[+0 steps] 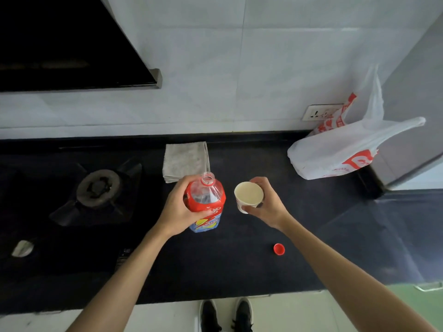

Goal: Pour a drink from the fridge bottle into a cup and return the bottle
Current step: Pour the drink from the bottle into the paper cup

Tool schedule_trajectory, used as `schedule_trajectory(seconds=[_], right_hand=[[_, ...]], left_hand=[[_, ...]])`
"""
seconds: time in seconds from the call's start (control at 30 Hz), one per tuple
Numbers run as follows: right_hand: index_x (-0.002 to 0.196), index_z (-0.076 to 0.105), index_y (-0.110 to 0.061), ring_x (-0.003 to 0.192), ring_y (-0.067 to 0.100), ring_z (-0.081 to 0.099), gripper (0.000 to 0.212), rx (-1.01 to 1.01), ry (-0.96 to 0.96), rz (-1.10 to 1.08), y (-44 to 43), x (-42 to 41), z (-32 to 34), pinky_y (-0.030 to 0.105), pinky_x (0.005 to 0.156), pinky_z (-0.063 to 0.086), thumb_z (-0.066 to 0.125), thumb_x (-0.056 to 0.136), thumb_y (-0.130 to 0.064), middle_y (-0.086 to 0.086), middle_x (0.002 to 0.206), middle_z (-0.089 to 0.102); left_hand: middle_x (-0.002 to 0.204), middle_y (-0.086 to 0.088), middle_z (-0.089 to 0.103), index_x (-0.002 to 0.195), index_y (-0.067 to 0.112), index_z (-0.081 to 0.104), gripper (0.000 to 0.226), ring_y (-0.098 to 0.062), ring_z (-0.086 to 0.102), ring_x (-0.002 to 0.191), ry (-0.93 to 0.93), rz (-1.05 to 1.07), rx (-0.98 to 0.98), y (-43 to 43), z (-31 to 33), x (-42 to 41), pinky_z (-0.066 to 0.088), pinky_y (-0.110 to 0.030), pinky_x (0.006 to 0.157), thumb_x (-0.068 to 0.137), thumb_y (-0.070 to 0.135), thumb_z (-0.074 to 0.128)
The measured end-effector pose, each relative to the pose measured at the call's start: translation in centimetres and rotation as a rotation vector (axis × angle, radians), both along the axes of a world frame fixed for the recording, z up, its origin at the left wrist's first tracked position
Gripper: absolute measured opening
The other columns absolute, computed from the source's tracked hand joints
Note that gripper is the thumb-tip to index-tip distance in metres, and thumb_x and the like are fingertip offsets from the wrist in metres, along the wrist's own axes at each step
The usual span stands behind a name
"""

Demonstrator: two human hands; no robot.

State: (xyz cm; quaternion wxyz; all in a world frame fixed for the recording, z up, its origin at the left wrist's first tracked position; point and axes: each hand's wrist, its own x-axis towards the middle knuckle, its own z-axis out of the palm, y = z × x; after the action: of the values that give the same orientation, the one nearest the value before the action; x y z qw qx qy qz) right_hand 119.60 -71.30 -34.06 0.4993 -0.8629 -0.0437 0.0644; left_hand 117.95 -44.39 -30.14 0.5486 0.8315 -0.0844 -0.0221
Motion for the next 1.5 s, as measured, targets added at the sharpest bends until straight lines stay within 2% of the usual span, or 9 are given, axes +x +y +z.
schedule_trajectory(seconds=[0.13,0.3,0.47,0.73,0.9,1.13,1.27,1.37,1.5], right_hand=[[0.119,0.041,-0.026,0.105,0.006,0.056,0.07,-0.062,-0.041,-0.028,1.0,-1.0,-2.1,0.029,0.076,0.057,0.089,0.068,-0.021,-0.02,0.113,0.051],[0.118,0.04,-0.031,0.105,0.014,0.057,0.07,-0.091,-0.041,-0.054,1.5,-1.1,-3.9,0.037,0.077,0.058,0.089,0.068,-0.025,-0.012,0.115,0.053],[0.116,0.039,-0.03,0.103,0.013,0.058,0.069,-0.102,-0.024,-0.077,2.1,-0.9,-4.8,0.037,0.076,0.058,0.089,0.067,-0.026,-0.01,0.113,0.055],[0.115,0.038,-0.031,0.103,0.013,0.057,0.072,-0.132,-0.006,-0.051,2.8,-1.6,-5.9,0.032,0.075,0.058,0.09,0.065,-0.024,-0.01,0.114,0.054],[0.116,0.038,-0.031,0.103,0.013,0.057,0.073,-0.132,0.008,-0.057,2.8,-1.9,-6.5,0.032,0.075,0.059,0.09,0.065,-0.026,-0.011,0.115,0.053],[0.116,0.039,-0.027,0.101,0.014,0.058,0.07,-0.102,0.018,-0.067,2.9,-2.1,-6.7,0.035,0.075,0.059,0.089,0.067,-0.024,-0.01,0.112,0.053],[0.119,0.039,-0.025,0.103,0.015,0.057,0.073,-0.108,0.01,-0.053,2.9,-2.1,-6.6,0.032,0.076,0.059,0.089,0.067,-0.022,-0.009,0.114,0.052],[0.127,0.035,-0.025,0.109,0.016,0.055,0.082,-0.111,0.039,-0.028,2.7,-2.1,-6.5,0.03,0.082,0.058,0.09,0.066,-0.02,-0.007,0.12,0.051],[0.146,0.024,-0.026,0.121,0.014,0.051,0.103,-0.127,0.089,0.045,1.3,-2.7,-6.2,0.034,0.101,0.047,0.089,0.066,-0.024,-0.002,0.133,0.051]], left_hand=[[0.127,0.009,0.059,0.129,0.025,0.052,0.079,-0.013,0.059,0.121,0.027,0.014,-0.007,0.4,-1.3,-0.4,0.058,-0.04,0.092,0.063,0.011,0.093],[0.123,0.009,0.059,0.125,0.025,0.052,0.075,-0.015,0.059,0.12,0.026,-0.003,0.011,0.7,-2.3,-0.8,0.058,-0.042,0.092,0.063,0.013,0.092],[0.124,0.011,0.058,0.126,0.027,0.051,0.076,-0.014,0.059,0.121,0.027,-0.012,0.015,0.8,-2.7,-1.3,0.058,-0.041,0.092,0.062,0.019,0.092],[0.125,0.02,0.053,0.125,0.035,0.049,0.077,-0.007,0.055,0.122,0.022,-0.025,0.028,0.6,-3.0,-2.5,0.058,-0.027,0.089,0.061,0.028,0.09],[0.124,0.024,0.052,0.125,0.034,0.048,0.08,-0.005,0.054,0.123,0.017,-0.024,0.024,0.6,-3.7,-3.0,0.058,-0.025,0.089,0.062,0.014,0.094],[0.126,0.021,0.051,0.127,0.035,0.047,0.082,-0.01,0.054,0.125,0.019,-0.02,0.017,0.7,-4.0,-4.0,0.059,-0.03,0.089,0.063,0.014,0.094],[0.124,0.025,0.051,0.127,0.032,0.046,0.081,-0.007,0.054,0.124,0.035,-0.04,0.014,0.7,-3.8,-4.2,0.059,-0.031,0.089,0.064,0.013,0.093],[0.125,0.023,0.051,0.128,0.034,0.045,0.082,-0.008,0.054,0.124,0.051,-0.029,0.0,0.8,-4.0,-4.6,0.059,-0.032,0.09,0.065,0.011,0.092],[0.126,0.021,0.05,0.129,0.038,0.044,0.083,-0.014,0.053,0.125,0.069,-0.034,-0.029,0.8,-4.2,-4.9,0.058,-0.036,0.092,0.066,0.01,0.09]])
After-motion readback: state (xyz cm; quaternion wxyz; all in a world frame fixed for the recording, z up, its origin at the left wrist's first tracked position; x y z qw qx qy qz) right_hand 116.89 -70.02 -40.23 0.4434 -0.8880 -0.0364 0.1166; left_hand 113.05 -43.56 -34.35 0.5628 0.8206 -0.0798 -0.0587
